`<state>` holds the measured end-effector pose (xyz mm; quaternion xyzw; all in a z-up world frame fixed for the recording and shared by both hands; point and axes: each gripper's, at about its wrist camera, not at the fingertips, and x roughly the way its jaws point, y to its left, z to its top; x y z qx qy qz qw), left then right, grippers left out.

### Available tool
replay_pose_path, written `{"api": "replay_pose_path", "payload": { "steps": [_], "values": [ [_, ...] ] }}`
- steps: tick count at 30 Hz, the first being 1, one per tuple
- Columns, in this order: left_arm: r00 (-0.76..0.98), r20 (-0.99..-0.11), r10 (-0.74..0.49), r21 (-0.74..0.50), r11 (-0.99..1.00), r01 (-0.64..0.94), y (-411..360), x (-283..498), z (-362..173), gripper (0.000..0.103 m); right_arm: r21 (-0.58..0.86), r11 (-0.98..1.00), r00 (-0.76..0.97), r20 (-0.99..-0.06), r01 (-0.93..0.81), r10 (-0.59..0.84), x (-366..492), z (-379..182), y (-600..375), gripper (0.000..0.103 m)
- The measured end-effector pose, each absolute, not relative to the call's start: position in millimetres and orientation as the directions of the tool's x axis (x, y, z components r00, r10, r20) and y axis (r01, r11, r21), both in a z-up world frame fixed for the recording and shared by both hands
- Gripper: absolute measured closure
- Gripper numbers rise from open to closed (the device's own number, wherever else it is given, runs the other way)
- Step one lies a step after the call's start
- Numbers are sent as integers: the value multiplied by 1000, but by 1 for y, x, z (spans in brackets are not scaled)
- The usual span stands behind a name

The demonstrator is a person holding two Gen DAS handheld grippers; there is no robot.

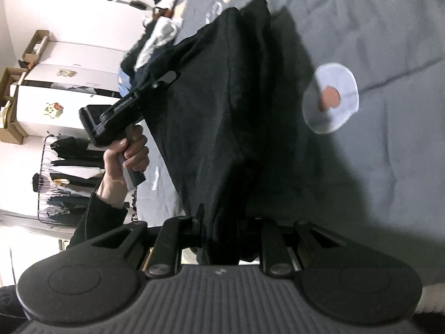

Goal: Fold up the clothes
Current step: 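Grasp the shirt's other end with the left tool while the right tool holds it, then lift the folded shirt with both tools and carry it toward the clothes stack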

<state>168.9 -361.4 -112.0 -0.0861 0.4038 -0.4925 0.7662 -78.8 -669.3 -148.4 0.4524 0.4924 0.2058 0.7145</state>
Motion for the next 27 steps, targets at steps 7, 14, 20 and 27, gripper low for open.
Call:
{"api": "replay_pose_path", "payload": {
  "steps": [7, 14, 20, 27],
  "values": [
    [197, -468, -861, -414, 411, 812, -407, 133, -21, 92, 857, 507, 515, -475, 89, 713, -105, -103, -692, 85],
    [176, -410, -895, -323, 323, 890, -487, 81, 42, 92, 848, 528, 621, -435, 40, 652, -150, -58, -739, 85],
    [156, -402, -902, -277, 283, 918, -562, 37, 73, 92, 833, 553, 698, -412, 28, 585, -196, -30, -790, 85],
    [173, -384, -907, -251, 283, 926, -636, -6, 93, 93, 811, 584, 741, -415, 38, 528, -222, -16, -849, 85]
  ]
}}
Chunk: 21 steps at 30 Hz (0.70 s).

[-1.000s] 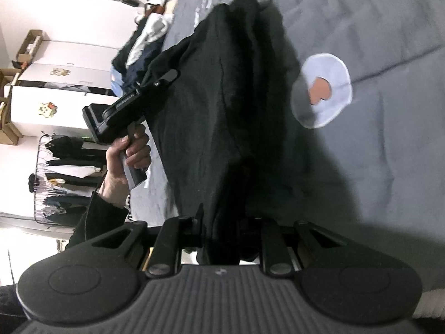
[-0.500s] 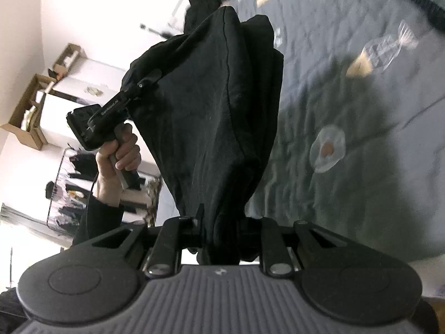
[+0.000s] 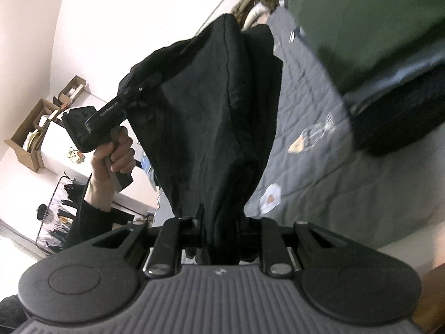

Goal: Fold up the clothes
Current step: 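Lift the folded shirt with both tools and carry it toward the clothes stack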

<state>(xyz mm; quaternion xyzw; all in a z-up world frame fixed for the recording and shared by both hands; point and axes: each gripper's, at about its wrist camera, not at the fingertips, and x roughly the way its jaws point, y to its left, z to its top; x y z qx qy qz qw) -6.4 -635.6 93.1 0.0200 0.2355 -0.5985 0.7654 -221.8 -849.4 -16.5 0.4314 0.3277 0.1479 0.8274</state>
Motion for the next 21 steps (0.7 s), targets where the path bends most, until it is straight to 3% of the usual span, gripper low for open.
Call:
{"api": "replay_pose_path", "payload": {
  "steps": [10, 21],
  "values": [
    [198, -356, -913, -247, 296, 923, -740, -14, 110, 94, 787, 615, 787, -405, 43, 464, -237, 2, -941, 85],
    [252, -380, -890, -229, 355, 907, -866, 34, 115, 94, 772, 636, 795, -395, 16, 460, -167, 11, -1066, 85]
  ]
}}
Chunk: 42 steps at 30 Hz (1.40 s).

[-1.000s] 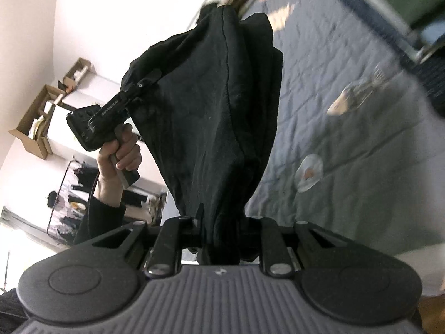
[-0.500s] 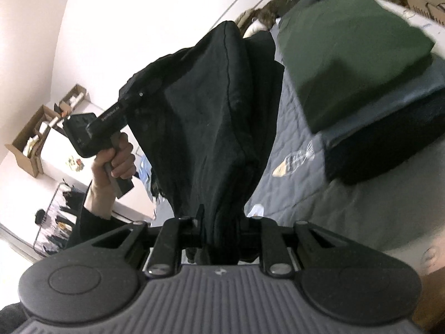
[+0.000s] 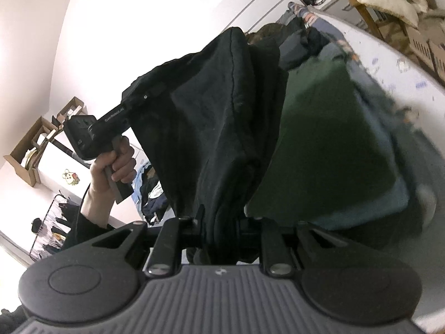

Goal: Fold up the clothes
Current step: 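Lift the folded shirt with both tools and carry it toward the clothes stack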

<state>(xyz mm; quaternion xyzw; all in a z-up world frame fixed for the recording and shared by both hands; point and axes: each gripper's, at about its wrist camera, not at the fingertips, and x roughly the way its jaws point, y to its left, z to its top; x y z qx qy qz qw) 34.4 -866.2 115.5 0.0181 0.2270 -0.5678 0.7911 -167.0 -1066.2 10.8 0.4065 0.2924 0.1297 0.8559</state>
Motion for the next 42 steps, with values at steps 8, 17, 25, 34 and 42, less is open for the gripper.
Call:
{"api": "replay_pose_path", "payload": {
  "steps": [8, 17, 25, 34, 42],
  "values": [
    [277, -512, -813, -238, 445, 863, -936, 95, 45, 94, 750, 659, 765, -456, 55, 455, -102, -46, -1146, 85],
    [389, -603, -697, -208, 608, 766, -905, 135, 1, 14, 637, 768, 749, -538, 61, 386, -112, -72, -1168, 53],
    [332, -395, -857, -480, 500, 721, -809, 124, 28, 15, 628, 778, 831, -449, 31, 329, -133, -29, -1196, 46],
    [53, -411, -910, -598, 313, 738, -874, 80, -10, 15, 620, 775, 862, -323, -120, 392, -43, 0, -1163, 40],
    [85, -385, -919, -658, 338, 673, -869, 101, -38, 14, 579, 805, 797, -424, -126, 430, 72, 5, -1160, 40]
  ]
}}
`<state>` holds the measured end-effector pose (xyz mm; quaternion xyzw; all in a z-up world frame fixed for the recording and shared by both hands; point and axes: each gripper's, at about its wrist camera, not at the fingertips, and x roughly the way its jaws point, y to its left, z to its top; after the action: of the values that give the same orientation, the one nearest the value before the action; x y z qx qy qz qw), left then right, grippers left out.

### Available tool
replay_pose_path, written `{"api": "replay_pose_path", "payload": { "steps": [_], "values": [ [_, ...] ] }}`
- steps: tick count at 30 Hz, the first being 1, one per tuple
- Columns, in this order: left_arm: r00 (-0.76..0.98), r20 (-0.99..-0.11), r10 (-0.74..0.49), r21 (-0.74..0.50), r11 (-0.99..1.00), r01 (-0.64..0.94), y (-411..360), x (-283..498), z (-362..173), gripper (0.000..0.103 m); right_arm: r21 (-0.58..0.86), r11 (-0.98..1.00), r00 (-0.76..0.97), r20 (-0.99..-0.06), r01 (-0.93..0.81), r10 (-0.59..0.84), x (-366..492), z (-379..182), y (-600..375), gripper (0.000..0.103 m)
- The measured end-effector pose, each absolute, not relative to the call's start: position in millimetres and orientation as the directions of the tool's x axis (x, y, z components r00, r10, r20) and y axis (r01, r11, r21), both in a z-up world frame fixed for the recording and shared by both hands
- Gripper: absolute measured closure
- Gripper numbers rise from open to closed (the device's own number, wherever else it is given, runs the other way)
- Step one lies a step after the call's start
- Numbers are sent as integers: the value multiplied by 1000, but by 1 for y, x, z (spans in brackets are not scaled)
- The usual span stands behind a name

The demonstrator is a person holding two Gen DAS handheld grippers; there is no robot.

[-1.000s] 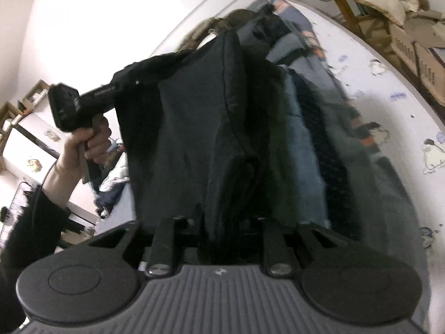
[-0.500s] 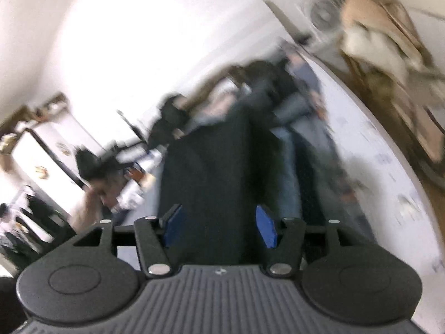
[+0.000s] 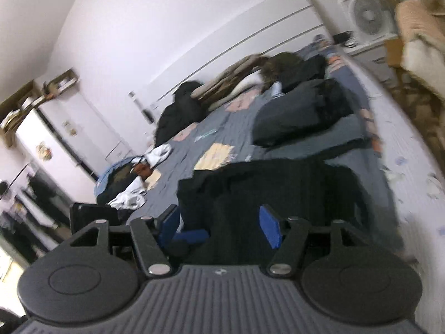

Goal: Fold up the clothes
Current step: 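Lift the folded shirt with both tools and carry it toward the clothes stack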

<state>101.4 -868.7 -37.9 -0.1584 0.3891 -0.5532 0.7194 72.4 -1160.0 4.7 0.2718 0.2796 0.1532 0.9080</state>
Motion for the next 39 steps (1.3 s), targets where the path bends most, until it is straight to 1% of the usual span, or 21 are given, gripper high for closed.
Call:
{"api": "replay_pose_path", "payload": {
  "steps": [2, 5, 7, 10, 11, 12, 15, 18, 20, 21, 23, 25, 26, 29, 32, 35, 39],
  "values": [
    [99, -375, -922, -665, 342, 664, -867, 109, -37, 14, 579, 809, 781, -455, -104, 427, 95, -1, -1161, 40],
    [120, -361, -925, -675, 348, 651, -865, 122, -36, 14, 610, 792, 748, -527, 2, 403, 120, -23, -1176, 41],
    [134, -352, -926, -681, 352, 642, -863, 130, -35, 15, 638, 770, 744, -525, 21, 415, 125, -37, -1189, 44],
    [156, -340, -928, -693, 359, 625, -862, 144, -34, 16, 685, 728, 770, -485, 38, 415, 119, -50, -1207, 44],
    [164, -343, -925, -705, 369, 606, -864, 154, -36, 17, 687, 725, 784, -480, 57, 393, 115, -53, -1213, 44],
    [175, -348, -921, -713, 381, 589, -866, 163, -37, 18, 689, 720, 789, -484, 76, 379, 117, -56, -1217, 44],
    [242, -376, -894, -687, 444, 574, -875, 179, -38, 19, 678, 718, 775, -537, 160, 334, 120, -68, -1227, 43],
    [264, -387, -883, -694, 468, 547, -880, 187, -35, 19, 679, 711, 762, -555, 182, 335, 119, -77, -1230, 43],
    [296, -387, -873, -688, 487, 538, -875, 185, -26, 19, 692, 704, 794, -514, 160, 325, 106, -69, -1236, 43],
    [300, -364, -882, -701, 471, 535, -870, 185, -22, 19, 699, 700, 809, -493, 149, 321, 99, -64, -1238, 43],
    [303, -278, -911, -739, 405, 539, -852, 179, -11, 18, 703, 703, 839, -444, 109, 314, 79, -51, -1242, 43],
    [250, -221, -943, -761, 327, 560, -847, 168, -1, 15, 697, 714, 854, -408, 64, 322, 64, -35, -1240, 43],
    [201, -214, -956, -764, 292, 576, -852, 161, 2, 13, 698, 715, 858, -391, 41, 333, 55, -28, -1238, 43],
    [65, -252, -966, -732, 234, 640, -880, 136, 8, 13, 689, 724, 857, -348, -41, 380, 28, -14, -1219, 43],
    [22, -321, -947, -726, 261, 637, -916, 135, -4, 13, 686, 721, 851, -316, -100, 419, -3, -12, -1193, 42],
    [-13, -381, -925, -720, 287, 632, -948, 136, -16, 13, 687, 709, 829, -300, -156, 473, -34, -24, -1169, 41],
    [51, -369, -928, -741, 326, 587, -950, 158, -22, 15, 700, 698, 828, -297, -150, 476, -63, -45, -1152, 41]
  ]
}}
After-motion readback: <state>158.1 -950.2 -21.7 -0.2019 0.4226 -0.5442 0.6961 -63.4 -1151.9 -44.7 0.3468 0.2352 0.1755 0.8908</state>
